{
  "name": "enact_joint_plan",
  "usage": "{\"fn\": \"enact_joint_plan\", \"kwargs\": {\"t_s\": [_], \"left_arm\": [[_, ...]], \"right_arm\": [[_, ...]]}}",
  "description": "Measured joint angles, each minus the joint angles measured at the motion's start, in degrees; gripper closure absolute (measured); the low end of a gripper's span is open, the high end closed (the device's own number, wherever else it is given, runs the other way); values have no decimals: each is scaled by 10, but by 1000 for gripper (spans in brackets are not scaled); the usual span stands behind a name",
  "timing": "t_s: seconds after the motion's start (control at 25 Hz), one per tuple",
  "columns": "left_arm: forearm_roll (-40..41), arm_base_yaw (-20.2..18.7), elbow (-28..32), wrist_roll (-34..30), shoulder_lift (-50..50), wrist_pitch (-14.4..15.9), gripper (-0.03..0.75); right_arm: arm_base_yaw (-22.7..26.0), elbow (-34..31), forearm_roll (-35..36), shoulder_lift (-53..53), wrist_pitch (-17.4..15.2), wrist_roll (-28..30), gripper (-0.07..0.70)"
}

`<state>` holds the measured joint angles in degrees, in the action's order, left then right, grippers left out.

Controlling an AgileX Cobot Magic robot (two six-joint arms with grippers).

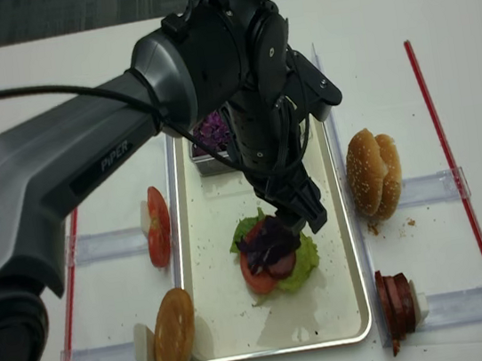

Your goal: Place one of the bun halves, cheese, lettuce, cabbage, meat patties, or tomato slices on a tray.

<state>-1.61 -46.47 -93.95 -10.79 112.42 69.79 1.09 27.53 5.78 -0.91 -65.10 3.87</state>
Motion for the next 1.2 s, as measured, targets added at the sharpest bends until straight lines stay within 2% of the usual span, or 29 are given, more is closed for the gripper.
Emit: {"fn": "enact_joint_plan", "kwargs": {"t_s": [0.24, 0.48, 1.2], "left_arm": [[25, 11, 0, -3, 0, 0, 212], [31, 58, 0, -4, -1, 0, 212], [43, 283, 0, -5, -16, 1, 211]], "right_arm": [[0, 0, 0, 0, 0, -1, 267], [0, 0, 0, 0, 0, -1, 267], [0, 0, 0, 0, 0, -3, 267]]}}
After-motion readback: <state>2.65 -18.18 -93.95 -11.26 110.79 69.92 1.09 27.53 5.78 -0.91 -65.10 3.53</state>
